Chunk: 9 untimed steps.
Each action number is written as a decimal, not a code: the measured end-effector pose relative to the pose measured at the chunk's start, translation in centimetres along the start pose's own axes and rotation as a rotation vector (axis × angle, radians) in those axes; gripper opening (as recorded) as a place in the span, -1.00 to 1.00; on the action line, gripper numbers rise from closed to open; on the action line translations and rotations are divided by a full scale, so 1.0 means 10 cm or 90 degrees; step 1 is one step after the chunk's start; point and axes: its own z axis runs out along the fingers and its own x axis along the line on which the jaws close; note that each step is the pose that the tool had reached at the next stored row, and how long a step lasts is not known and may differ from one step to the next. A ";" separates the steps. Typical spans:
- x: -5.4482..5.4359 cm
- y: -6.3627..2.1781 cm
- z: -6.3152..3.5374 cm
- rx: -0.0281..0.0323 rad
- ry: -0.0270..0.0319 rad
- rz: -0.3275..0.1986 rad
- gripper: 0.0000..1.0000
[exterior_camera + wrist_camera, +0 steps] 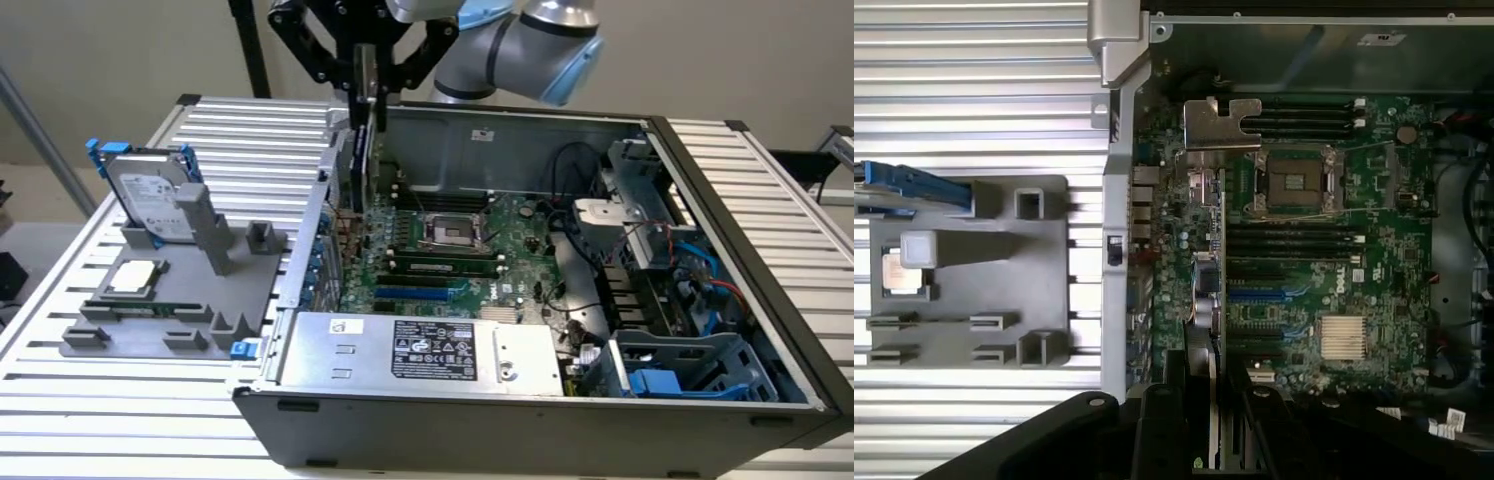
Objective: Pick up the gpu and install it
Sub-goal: 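Pick up the gpu and move the gpu toward the slot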
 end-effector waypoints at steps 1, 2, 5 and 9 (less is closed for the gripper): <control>-0.04 0.000 0.007 0.0000 0.0000 0.000 -0.47; -0.09 0.001 0.015 0.0000 0.0000 0.000 -0.47; -0.22 0.001 0.044 0.0002 0.0000 0.000 -0.47; -0.41 0.001 0.098 0.0024 0.0000 0.000 -0.47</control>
